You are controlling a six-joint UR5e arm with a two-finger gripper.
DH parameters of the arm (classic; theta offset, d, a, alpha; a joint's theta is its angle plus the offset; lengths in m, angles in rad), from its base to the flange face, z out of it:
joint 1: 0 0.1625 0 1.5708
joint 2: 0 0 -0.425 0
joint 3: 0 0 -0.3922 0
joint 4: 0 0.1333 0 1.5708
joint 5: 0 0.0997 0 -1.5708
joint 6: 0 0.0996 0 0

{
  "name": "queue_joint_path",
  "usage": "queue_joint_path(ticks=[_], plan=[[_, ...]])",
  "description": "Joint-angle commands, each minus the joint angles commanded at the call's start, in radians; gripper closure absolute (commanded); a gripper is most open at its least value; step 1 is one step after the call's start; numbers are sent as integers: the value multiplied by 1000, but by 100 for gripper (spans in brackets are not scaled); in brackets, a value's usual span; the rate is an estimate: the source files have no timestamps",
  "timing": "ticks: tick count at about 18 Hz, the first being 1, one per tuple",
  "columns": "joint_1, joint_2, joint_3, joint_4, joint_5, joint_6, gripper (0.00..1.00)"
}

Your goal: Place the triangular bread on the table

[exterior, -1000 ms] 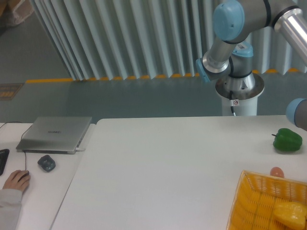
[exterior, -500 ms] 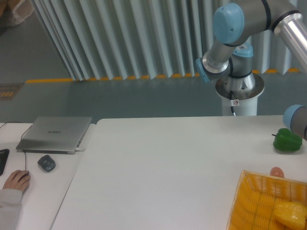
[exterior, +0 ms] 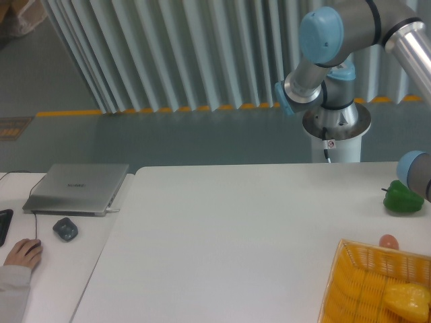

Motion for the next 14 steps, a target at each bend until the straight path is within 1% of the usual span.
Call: queue_joint_path(ticks=[3, 5, 9, 11, 14], plan=[[0, 2, -2, 0, 0, -6, 100], [-2, 6, 0, 2, 0, -23, 100], [-9, 47, 0, 0, -11, -115, 100], [-24, 86, -6, 0, -14, -168, 100], [-40, 147, -40, -5, -41, -207, 100]])
